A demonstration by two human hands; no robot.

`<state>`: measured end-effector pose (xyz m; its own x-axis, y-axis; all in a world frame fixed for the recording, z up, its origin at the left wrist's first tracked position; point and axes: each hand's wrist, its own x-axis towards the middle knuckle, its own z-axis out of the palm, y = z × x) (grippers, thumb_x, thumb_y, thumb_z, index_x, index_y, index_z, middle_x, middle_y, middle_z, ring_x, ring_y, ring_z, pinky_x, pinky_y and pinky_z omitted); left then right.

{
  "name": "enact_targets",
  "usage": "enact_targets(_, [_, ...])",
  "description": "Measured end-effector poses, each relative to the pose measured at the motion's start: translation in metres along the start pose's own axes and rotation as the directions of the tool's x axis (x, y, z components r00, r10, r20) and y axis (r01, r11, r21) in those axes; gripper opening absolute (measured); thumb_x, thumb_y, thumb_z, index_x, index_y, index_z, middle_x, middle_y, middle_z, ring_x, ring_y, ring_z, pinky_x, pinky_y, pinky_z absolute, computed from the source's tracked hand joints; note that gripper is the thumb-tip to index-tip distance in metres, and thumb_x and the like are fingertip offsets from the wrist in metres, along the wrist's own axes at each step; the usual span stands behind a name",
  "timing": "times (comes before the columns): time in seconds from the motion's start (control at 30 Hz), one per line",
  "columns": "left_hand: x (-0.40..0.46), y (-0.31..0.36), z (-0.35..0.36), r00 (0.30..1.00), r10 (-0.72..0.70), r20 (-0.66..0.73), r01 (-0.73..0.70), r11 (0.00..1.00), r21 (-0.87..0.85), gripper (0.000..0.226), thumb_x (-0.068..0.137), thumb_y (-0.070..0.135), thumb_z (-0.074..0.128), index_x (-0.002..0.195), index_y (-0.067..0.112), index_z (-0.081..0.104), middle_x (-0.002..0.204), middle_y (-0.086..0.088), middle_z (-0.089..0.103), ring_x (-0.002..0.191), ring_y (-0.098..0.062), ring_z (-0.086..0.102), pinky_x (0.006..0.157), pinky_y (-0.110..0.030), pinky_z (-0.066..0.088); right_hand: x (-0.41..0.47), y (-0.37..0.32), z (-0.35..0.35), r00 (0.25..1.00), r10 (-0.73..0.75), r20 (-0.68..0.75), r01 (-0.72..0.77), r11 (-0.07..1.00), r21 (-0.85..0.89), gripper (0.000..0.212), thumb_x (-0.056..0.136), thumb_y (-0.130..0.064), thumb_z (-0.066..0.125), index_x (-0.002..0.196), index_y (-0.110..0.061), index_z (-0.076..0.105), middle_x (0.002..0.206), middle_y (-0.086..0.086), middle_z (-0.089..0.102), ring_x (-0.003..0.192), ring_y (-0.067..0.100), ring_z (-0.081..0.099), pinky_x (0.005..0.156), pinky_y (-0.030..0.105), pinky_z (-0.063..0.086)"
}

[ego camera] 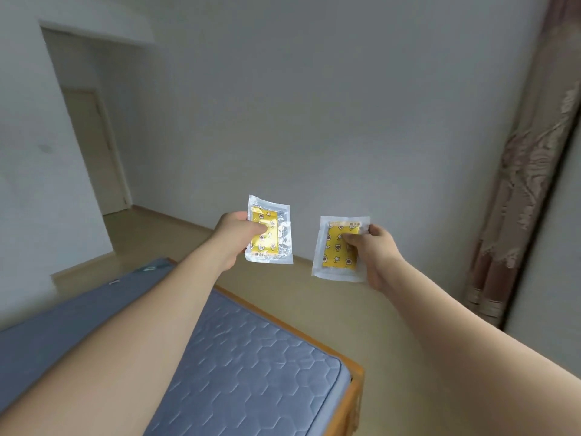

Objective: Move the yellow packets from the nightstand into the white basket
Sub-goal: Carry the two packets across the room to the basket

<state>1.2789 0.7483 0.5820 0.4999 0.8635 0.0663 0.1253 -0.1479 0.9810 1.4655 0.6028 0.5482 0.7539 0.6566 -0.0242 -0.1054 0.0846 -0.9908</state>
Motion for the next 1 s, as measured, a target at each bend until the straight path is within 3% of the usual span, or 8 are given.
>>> enact_targets(0.3, [0.214, 0.032, 0.187, 0.992, 0.009, 0.122, 0.0, 0.997, -0.074, 0.015, 0.087, 0.0, 0.063, 0.09, 0.013, 0.068, 0.103, -0.011, 0.073, 0.093, -0.029, 0.071, 0.086, -0.04, 0.056, 0.215, -0.043, -0.103, 0.982, -0.055, -0.181, 0.043, 0.996, -0.073, 0.027, 0.09, -0.004, 0.063, 0.117, -0.006, 0.059, 0.106, 0.009, 0.07, 0.088, 0.024, 0.07, 0.081, 0.041, 0.057])
enact_targets(0.4, [0.261, 0.04, 0.255, 0.976, 0.019, 0.216, -0.01, 0.999, -0.045, 0.014, 0.086, 0.001, 0.064, 0.091, 0.013, 0.07, 0.102, -0.01, 0.074, 0.096, -0.029, 0.071, 0.091, -0.045, 0.056, 0.266, -0.049, -0.14, 0.965, -0.115, -0.237, 0.078, 0.984, -0.159, 0.016, 0.088, -0.004, 0.062, 0.104, -0.004, 0.062, 0.103, 0.013, 0.071, 0.088, 0.028, 0.071, 0.084, 0.048, 0.057])
enact_targets(0.53, [0.331, 0.043, 0.343, 0.96, 0.022, 0.28, -0.015, 0.999, -0.029, 0.015, 0.085, 0.002, 0.065, 0.094, 0.012, 0.071, 0.1, -0.009, 0.074, 0.094, -0.028, 0.072, 0.093, -0.048, 0.054, 0.347, -0.047, -0.196, 0.933, -0.164, -0.319, 0.098, 0.972, -0.213, 0.021, 0.086, -0.005, 0.062, 0.105, 0.001, 0.06, 0.105, 0.018, 0.069, 0.092, 0.034, 0.07, 0.083, 0.053, 0.056])
enact_targets(0.8, [0.484, 0.058, 0.482, 0.967, 0.041, 0.253, -0.039, 0.999, -0.012, 0.018, 0.085, 0.001, 0.064, 0.101, 0.006, 0.07, 0.104, -0.013, 0.073, 0.097, -0.032, 0.07, 0.093, -0.049, 0.052, 0.545, -0.067, -0.296, 0.929, -0.188, -0.317, 0.094, 0.953, -0.29, 0.016, 0.085, -0.006, 0.056, 0.1, -0.008, 0.062, 0.101, 0.013, 0.07, 0.092, 0.032, 0.069, 0.077, 0.043, 0.058])
enact_targets(1.0, [0.589, 0.059, 0.511, 0.987, 0.038, 0.154, -0.043, 0.999, 0.024, 0.018, 0.086, 0.0, 0.063, 0.1, 0.007, 0.071, 0.1, -0.01, 0.074, 0.093, -0.029, 0.071, 0.086, -0.042, 0.057, 0.686, -0.087, -0.274, 0.964, -0.181, -0.194, 0.121, 0.951, -0.285, 0.018, 0.087, -0.004, 0.053, 0.103, -0.007, 0.06, 0.097, 0.011, 0.068, 0.089, 0.03, 0.068, 0.08, 0.045, 0.057])
